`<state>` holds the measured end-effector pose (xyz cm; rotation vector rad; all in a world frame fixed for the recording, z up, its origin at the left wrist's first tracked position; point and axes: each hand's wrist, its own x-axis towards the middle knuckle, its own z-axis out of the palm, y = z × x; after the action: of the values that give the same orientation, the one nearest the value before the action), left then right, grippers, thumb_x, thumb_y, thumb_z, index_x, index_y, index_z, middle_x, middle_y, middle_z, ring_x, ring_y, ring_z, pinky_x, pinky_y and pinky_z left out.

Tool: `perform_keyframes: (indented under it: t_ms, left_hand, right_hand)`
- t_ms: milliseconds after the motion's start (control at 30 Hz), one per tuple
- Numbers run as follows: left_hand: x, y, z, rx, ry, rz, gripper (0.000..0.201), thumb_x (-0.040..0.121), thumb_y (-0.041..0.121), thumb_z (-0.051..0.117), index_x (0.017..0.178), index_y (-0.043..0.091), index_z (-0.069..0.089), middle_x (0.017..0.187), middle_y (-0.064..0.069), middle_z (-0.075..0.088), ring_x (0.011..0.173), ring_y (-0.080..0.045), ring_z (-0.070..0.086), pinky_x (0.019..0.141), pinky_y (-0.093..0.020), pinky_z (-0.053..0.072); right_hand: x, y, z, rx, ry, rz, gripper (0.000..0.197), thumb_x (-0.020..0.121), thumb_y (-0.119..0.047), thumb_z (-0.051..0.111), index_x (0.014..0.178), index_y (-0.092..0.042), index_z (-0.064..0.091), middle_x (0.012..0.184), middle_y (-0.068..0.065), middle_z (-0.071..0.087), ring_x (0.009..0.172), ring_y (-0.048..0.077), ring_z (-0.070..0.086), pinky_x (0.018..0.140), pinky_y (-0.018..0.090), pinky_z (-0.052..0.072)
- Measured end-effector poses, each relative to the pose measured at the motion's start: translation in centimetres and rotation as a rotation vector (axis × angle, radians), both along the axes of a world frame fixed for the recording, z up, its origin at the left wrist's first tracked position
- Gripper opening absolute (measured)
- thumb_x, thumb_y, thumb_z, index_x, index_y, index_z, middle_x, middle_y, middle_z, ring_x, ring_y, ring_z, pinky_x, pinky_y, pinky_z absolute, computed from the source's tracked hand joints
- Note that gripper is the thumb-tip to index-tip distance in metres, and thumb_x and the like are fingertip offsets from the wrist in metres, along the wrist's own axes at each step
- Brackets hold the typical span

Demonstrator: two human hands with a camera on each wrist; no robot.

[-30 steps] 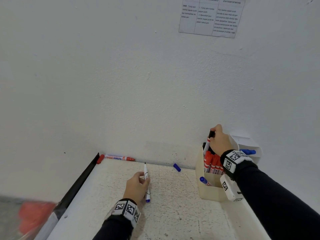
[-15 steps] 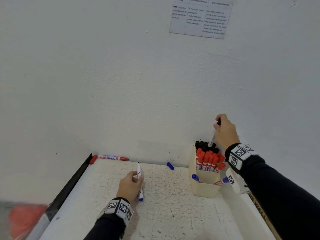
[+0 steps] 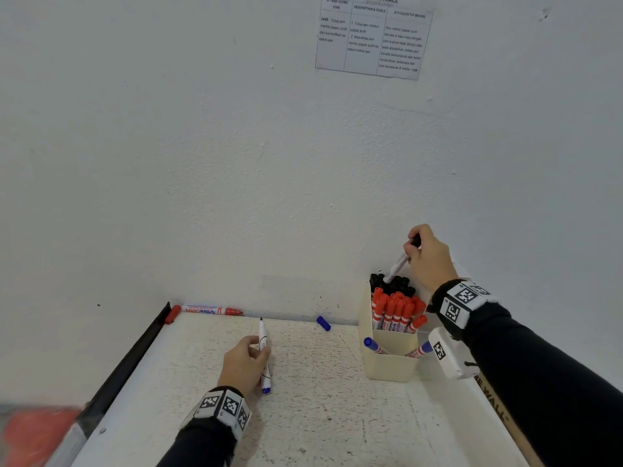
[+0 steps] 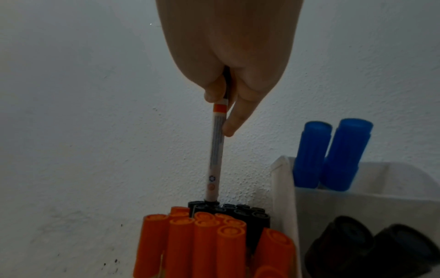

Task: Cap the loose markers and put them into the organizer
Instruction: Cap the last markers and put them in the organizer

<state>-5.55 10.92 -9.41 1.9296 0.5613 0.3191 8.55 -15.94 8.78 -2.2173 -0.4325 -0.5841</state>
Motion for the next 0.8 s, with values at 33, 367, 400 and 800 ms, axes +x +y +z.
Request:
perform_keyframes:
  t_ms: [33, 367, 400, 800]
  left_hand:
    - [0.0, 0.0, 0.0, 0.0, -0.004, 0.0, 0.033, 0.09, 0.02, 0.058, 0.12, 0.008, 0.054, 0.08, -0.001, 0.06, 0.075, -0.02, 0.062, 0.072, -0.032, 0.054]
    - [0.0, 0.0, 0.0, 0.007, -0.015, -0.004, 0.031, 0.089, 0.02, 0.058, 0.118, 0.009, 0.055, 0.077, 0.001, 0.059, 0.072, -0.018, 0.061, 0.071, -0.033, 0.055]
    - [0.0, 0.0, 0.0, 0.004, -0.019, -0.005, 0.031, 0.089, 0.02, 0.058, 0.118, 0.009, 0.055, 0.077, 0.001, 0.059, 0.072, -0.019, 0.061, 0.071, -0.034, 0.055]
    - [0.2, 0.0, -0.2, -0.005, -0.009, -0.01, 0.031, 0.089, 0.021, 0.058, 0.119, 0.01, 0.055, 0.081, -0.001, 0.061, 0.073, -0.017, 0.061, 0.071, -0.03, 0.053]
  right_hand:
    - [0.1, -0.1, 0.1, 0.004, -0.018, -0.016, 0.012, 0.093, 0.0, 0.042, 0.1, -0.008, 0.048, 0.089, 0.009, 0.054, 0.08, 0.024, 0.052, 0.07, 0.029, 0.04]
    - [0.7, -0.7, -0.6, -0.102, -0.043, -0.016, 0.017, 0.091, 0.006, 0.039, 0.089, -0.009, 0.046, 0.086, 0.009, 0.052, 0.075, 0.02, 0.048, 0.056, 0.019, 0.035]
    - [0.6, -0.6, -0.6, -0.11, -0.039, -0.027, 0.017, 0.09, 0.007, 0.038, 0.091, -0.008, 0.047, 0.087, 0.009, 0.052, 0.076, 0.02, 0.048, 0.056, 0.017, 0.034]
    - [1.6, -0.9, -1.9, -0.114, 0.114, -0.119, 0.018, 0.092, 0.001, 0.044, 0.109, 0.002, 0.05, 0.1, 0.02, 0.057, 0.086, 0.026, 0.05, 0.074, 0.029, 0.038]
